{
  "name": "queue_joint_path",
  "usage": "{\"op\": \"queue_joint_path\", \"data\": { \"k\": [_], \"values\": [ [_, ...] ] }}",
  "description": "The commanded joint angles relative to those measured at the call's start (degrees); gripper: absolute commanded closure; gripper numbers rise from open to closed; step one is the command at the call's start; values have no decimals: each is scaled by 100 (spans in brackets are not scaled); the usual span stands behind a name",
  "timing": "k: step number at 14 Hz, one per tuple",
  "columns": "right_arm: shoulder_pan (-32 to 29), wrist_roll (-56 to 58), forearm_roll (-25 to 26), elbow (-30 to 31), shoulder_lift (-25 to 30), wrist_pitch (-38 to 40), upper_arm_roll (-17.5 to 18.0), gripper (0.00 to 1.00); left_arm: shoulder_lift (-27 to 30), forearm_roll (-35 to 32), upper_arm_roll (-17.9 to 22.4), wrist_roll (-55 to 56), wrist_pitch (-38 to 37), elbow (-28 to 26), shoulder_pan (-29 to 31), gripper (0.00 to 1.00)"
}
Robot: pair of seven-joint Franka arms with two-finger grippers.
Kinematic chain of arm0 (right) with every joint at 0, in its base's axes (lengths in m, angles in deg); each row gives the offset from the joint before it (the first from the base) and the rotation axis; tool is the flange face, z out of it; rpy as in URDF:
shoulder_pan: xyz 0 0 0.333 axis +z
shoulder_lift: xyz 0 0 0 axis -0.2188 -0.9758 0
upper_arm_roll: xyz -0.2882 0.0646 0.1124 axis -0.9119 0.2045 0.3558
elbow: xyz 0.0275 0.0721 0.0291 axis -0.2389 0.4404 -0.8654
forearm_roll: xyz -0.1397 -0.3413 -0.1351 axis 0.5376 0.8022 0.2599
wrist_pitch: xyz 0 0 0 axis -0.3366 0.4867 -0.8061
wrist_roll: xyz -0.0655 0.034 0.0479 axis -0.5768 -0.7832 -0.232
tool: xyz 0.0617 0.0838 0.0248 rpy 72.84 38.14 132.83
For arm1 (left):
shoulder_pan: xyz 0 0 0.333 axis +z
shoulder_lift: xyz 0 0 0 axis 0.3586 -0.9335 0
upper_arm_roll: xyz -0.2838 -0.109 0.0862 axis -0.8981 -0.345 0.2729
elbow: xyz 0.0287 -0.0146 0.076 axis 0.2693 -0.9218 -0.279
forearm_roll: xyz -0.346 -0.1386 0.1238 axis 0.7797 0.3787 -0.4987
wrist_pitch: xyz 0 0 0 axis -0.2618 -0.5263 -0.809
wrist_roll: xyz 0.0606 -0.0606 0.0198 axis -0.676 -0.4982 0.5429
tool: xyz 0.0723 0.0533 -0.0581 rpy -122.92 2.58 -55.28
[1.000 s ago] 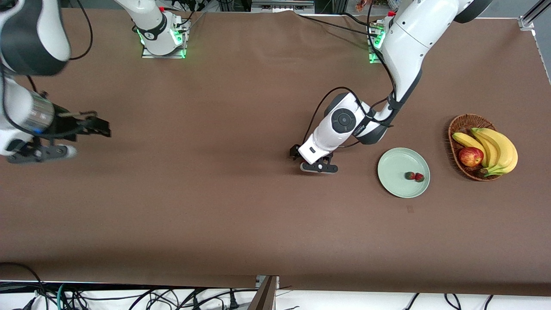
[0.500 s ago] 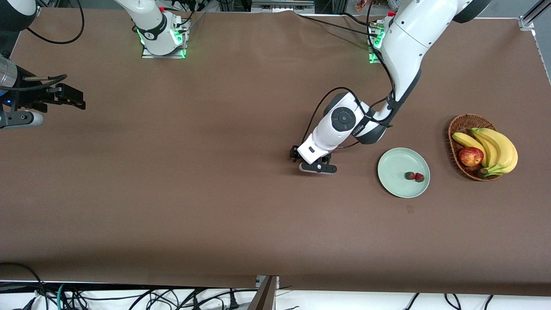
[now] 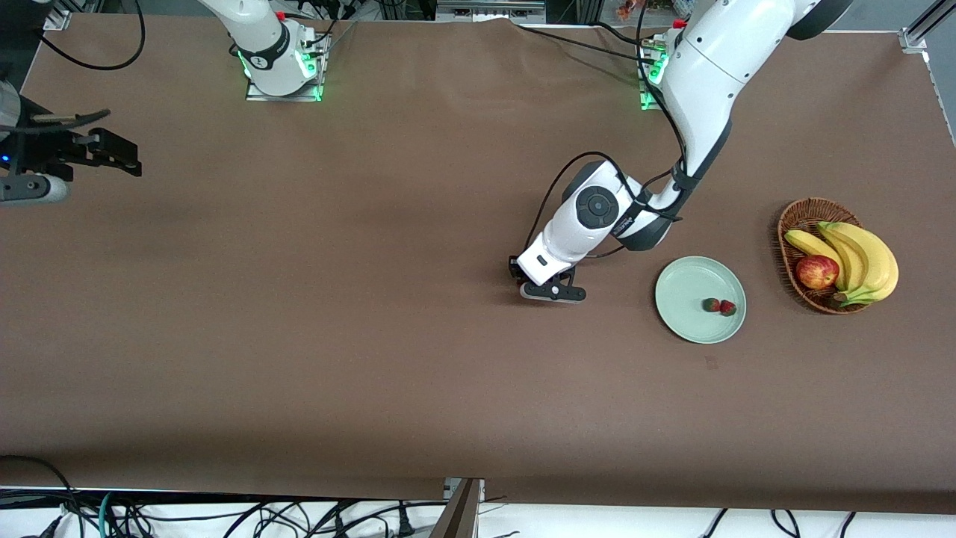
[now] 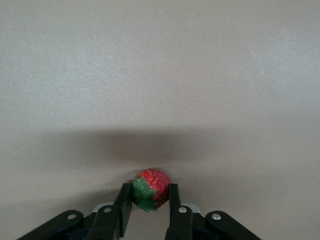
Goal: Collect all strawberries into plate
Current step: 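Carry the strawberry onto the plate and open the left gripper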
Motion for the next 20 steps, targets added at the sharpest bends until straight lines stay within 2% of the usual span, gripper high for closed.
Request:
{"op": "queue_joint_path", "data": {
  "k": [1, 5, 9, 12, 14, 16, 17, 20],
  "values": [
    [5, 69, 88, -21, 97, -55, -34, 0, 204, -139, 18, -405, -290, -50, 259, 83],
    [-4, 87, 71, -47, 45, -12, -131, 0, 670, -130, 1, -1686, -1545, 116, 1005, 84],
    [-4, 87, 97, -153, 18, -20, -131, 0, 776, -130, 9, -3128, -3118, 336, 1735, 83],
    [13, 70, 106, -153, 9, -38, -122, 0, 777, -130, 27, -3832, -3420, 389, 2166, 82],
    [22, 35, 106, -153, 9, -38, -113, 0, 689, -130, 27, -4578, -3385, 502, 2526, 64],
    [5, 78, 97, -153, 9, -29, -122, 0, 583, -122, 36, -5072, -3394, 661, 2616, 53],
    [5, 70, 97, -153, 9, -47, -122, 0, 574, -122, 27, -5117, -3403, 670, 2624, 1],
    [22, 26, 97, -162, -35, -56, -122, 0, 574, -122, 27, -5109, -3412, 670, 2615, 0]
  ]
}}
